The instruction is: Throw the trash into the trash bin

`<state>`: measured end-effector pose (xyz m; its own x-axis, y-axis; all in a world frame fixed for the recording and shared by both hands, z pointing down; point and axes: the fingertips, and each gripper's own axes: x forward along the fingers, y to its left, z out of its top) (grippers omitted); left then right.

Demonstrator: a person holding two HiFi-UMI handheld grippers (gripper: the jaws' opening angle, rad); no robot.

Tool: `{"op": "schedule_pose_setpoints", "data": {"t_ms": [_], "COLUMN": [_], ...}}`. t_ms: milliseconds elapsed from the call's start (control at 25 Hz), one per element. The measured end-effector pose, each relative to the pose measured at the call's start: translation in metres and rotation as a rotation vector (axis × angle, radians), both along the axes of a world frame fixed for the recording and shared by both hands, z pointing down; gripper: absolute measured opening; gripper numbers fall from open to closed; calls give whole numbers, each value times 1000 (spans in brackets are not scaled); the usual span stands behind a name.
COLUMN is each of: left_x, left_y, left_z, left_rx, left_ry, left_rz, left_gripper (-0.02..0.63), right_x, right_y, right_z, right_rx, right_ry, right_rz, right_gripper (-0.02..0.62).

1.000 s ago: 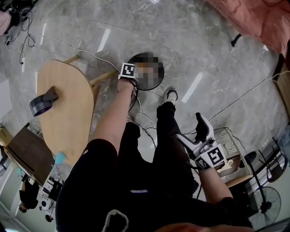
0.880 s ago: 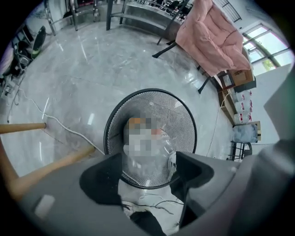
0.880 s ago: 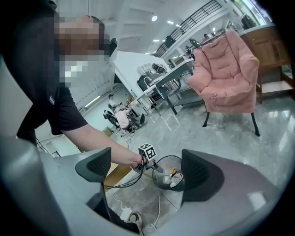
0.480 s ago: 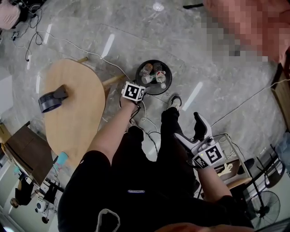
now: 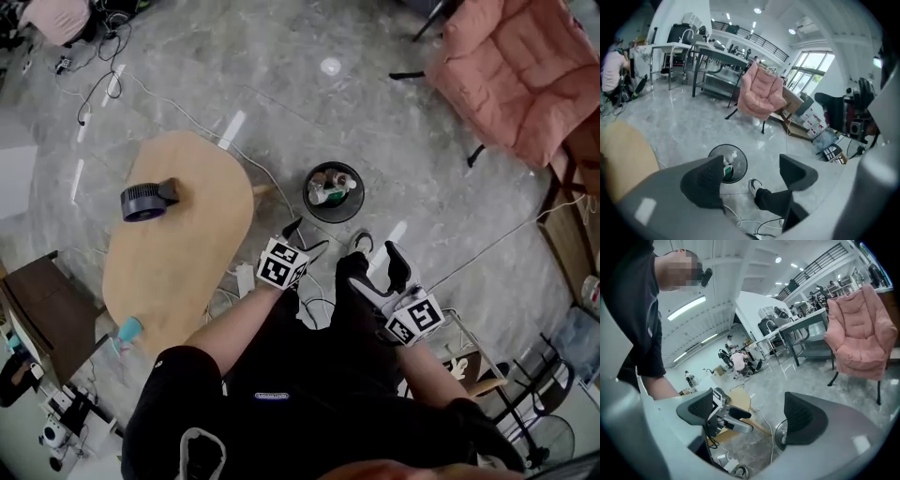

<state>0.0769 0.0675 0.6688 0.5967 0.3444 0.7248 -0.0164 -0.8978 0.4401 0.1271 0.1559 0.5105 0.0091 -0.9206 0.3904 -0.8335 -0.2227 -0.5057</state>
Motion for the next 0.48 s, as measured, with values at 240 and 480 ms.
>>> {"op": "schedule_pose_setpoints", "data": {"t_ms": [240,480], "left_x": [-69,-96], "left_y": [-19,-72], "left_z": [-135,-262], "left_rx": [58,197], "left_ry": [104,317], "left_rz": [-41,-152], "left_gripper": [374,333], "right_x": [-47,-68], "right_y": [-16,-60], "right_z": [-73,-160], "right_rx": [2,77], "right_ry": [40,147], "right_rz": [-36,-62], "right_gripper": [500,486]}}
